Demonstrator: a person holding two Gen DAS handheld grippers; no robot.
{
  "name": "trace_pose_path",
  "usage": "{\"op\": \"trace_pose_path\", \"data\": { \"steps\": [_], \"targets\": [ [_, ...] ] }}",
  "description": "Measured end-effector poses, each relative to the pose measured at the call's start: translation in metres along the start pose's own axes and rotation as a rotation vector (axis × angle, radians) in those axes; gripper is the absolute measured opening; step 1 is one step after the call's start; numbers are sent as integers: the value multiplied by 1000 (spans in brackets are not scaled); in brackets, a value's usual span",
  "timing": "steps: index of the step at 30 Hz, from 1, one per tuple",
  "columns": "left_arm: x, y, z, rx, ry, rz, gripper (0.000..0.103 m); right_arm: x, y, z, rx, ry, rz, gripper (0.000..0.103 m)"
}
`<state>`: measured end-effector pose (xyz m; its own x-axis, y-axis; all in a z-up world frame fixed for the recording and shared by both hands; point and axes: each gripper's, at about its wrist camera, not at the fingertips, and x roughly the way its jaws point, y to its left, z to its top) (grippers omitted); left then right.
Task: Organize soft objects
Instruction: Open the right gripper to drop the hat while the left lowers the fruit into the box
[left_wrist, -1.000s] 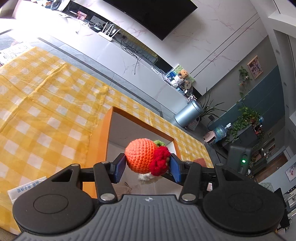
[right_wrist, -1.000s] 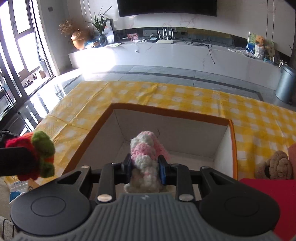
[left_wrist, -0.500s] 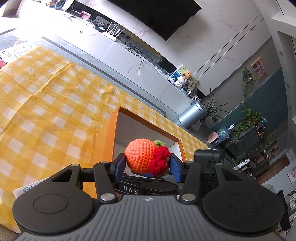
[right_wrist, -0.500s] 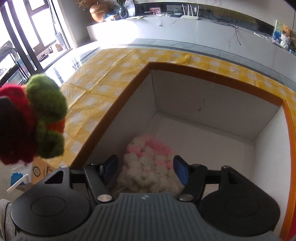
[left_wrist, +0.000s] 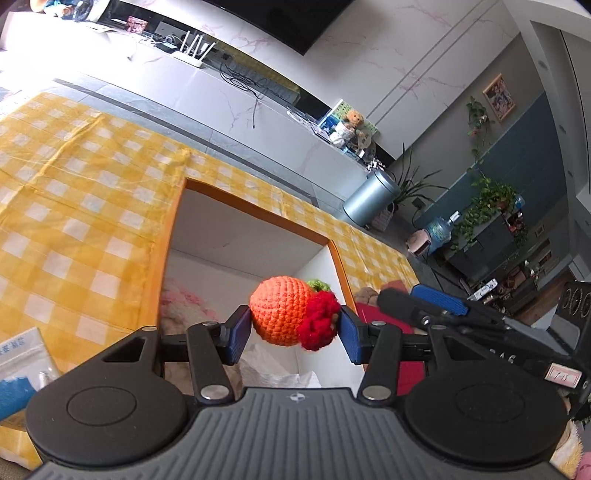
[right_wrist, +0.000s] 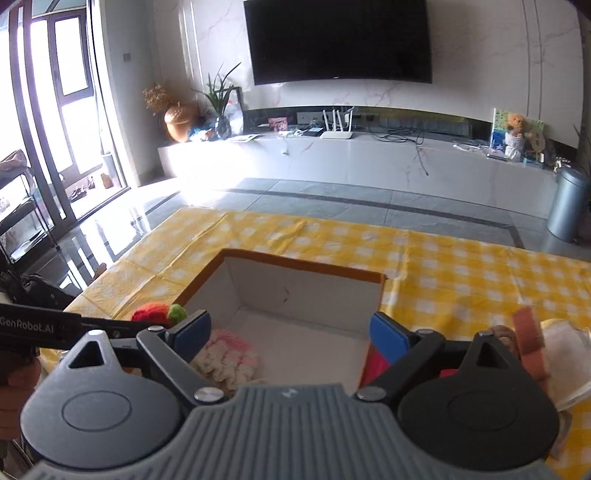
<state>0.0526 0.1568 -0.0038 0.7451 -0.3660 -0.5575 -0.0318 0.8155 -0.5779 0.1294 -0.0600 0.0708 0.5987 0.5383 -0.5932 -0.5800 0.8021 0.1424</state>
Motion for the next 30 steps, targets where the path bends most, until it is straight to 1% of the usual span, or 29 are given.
{"op": "trace_pose_path", "data": {
  "steps": [3,6,8,10,12,14,18,22,25,27,28,29,30],
  "targets": [
    [17,-14,-8,41,28,-4,58,-15,-27,-7,70,-48,-38,92],
    [31,-23,-14,67,57,-20,58,-22,-56,-22,174,-52,-67,92],
    [38,-28,-18,95,81,-4,58,-20,-67,-30,201,-34,-74,92],
    [46,-31,-22,121,99,19,58,-15,-73,-34,213,-30,-89,92],
    [55,-35,-23,145,110,41,58,-11,-80,-36,256,-32,-101,92],
    [65,-41,-23,171,124,61,58,-12,-84,-38,297,-34,-87,92],
    [86,-47,-26,200,158,103,58,-20,-77,-37,257,-52,-76,92],
    [104,-46,-35,208,229,124,58,-17,-76,-37,249,-43,-70,92],
    [106,-45,-37,205,265,111,58,-14,-76,-38,249,-32,-71,92],
    [102,-43,-36,192,266,87,59,-13,-76,-38,243,-28,-78,92],
    [99,-41,-35,183,264,77,60,-12,-76,-39,239,-25,-77,92],
    [99,-39,-33,176,264,74,66,-13,-75,-39,238,-25,-77,92],
    [97,-37,-33,172,266,73,68,-12,-76,-39,241,-24,-79,92]
  ]
}}
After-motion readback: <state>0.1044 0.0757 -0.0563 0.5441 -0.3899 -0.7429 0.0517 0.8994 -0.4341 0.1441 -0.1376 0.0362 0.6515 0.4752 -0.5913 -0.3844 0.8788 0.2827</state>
